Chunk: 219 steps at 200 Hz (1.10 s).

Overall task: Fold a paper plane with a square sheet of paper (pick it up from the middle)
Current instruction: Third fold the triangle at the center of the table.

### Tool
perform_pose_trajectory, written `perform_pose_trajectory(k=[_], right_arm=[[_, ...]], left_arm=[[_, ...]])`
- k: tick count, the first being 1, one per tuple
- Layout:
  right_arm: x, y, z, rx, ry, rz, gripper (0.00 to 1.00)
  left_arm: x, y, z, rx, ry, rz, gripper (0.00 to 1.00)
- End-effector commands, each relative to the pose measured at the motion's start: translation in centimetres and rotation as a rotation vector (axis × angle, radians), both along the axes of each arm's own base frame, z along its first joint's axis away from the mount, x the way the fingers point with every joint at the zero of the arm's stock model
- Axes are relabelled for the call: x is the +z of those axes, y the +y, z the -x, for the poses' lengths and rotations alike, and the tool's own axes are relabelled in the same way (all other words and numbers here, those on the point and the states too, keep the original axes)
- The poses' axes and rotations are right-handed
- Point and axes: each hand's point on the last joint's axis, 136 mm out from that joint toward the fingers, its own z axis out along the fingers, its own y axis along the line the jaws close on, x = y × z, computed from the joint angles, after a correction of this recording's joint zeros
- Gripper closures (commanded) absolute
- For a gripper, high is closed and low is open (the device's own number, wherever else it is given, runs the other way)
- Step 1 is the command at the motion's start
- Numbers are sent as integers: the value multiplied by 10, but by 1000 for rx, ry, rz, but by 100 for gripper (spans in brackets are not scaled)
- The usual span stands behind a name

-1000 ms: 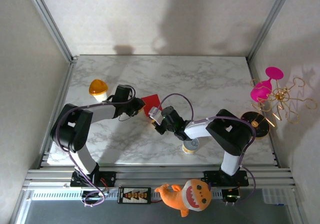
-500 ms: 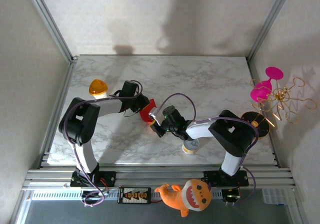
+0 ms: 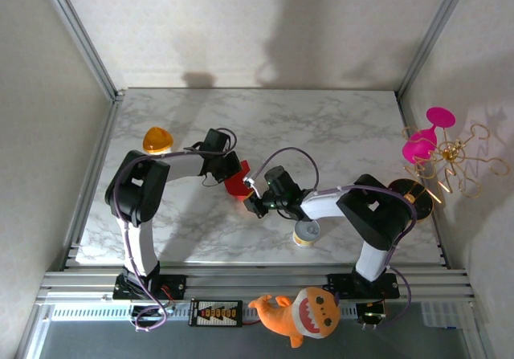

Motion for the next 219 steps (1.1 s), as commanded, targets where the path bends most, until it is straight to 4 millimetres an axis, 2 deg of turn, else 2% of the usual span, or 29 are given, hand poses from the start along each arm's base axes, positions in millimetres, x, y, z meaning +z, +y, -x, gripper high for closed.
perform_pose_trajectory(k=[1,106,219], right_arm=[[4,0,-11,-40,29,-6,88],[-8,-6,-38,-135,38,76,89],[-15,-12,-49,-200,34,122,89]], left_arm=[[-28,7,18,-33,78,-83,95],[-34,1,20,-77,87,-84,99],[-37,-2,21,-86,88,-82,100]])
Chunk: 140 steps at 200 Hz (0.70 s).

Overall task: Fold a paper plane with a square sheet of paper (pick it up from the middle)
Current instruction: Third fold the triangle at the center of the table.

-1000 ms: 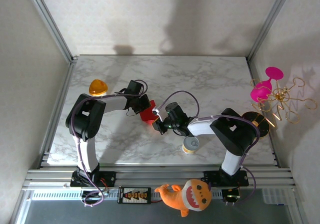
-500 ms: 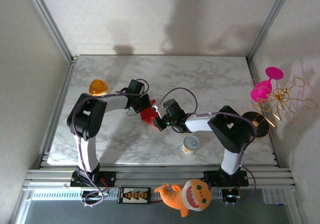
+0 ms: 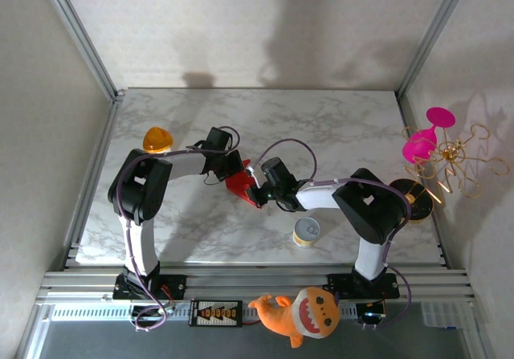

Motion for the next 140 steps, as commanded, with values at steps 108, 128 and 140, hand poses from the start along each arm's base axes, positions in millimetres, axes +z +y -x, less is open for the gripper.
perform_pose_trajectory(k=[108,128,140], right_arm=[[-10,-2,-11,-42,19,38,89],[-11,-2,-11,-42,20,42,89],[-12,-3,-11,-45,22,47,89]], left_arm=[[-38,2,28,-37,119,-70,100],[-38,2,28,-37,119,-71,100],[-38,2,28,-37,119,-71,100]])
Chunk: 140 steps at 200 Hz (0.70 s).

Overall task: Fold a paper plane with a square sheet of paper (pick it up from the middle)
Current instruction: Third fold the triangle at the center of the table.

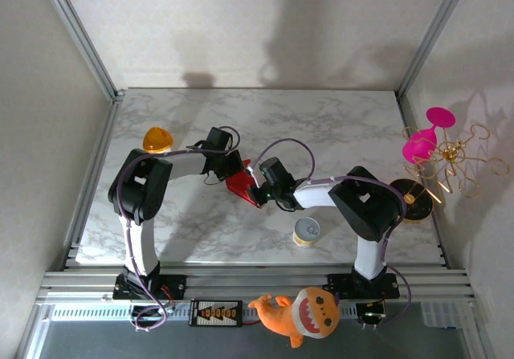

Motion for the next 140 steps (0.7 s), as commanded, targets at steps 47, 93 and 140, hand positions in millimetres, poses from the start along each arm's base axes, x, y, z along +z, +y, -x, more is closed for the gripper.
perform_pose_trajectory(k=[47,93,140], right_arm=[[-5,-5,-5,-35,13,29,89],[-10,-7,-4,-41,28,40,89],[-19,-12,-1,-54,49,61,89]], left_arm=[[-37,4,28,-31,117,-77,100],[-35,3,26,-21,112,-72,100],[-13,3,19,13,75,-35,95]])
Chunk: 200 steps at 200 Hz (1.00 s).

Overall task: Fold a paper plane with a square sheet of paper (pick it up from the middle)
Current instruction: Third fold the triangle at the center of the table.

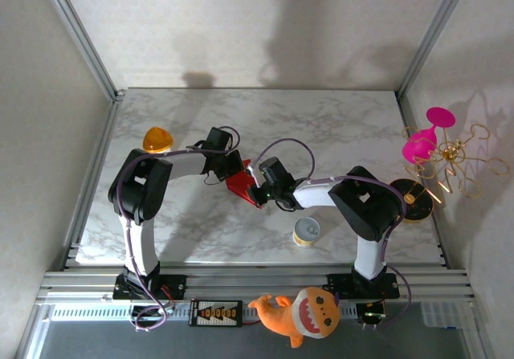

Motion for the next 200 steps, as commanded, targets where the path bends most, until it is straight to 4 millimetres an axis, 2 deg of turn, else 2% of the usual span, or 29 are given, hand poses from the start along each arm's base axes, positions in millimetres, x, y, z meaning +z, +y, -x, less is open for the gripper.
perform_pose_trajectory(k=[1,39,75,95,133,200], right_arm=[[-18,-12,0,-39,39,58,89],[-22,-15,3,-46,50,64,90],[-22,-15,3,-49,55,61,90],[-22,-13,4,-47,61,56,90],[-23,-13,4,-47,67,56,90],[-24,-13,4,-45,71,66,90]], left_arm=[[-12,3,18,12,70,-34,95],[29,13,8,104,-13,56,82],[49,28,21,193,-44,109,77],[53,29,35,229,-35,173,78],[55,10,62,224,-11,279,80],[37,-10,67,206,35,303,87]])
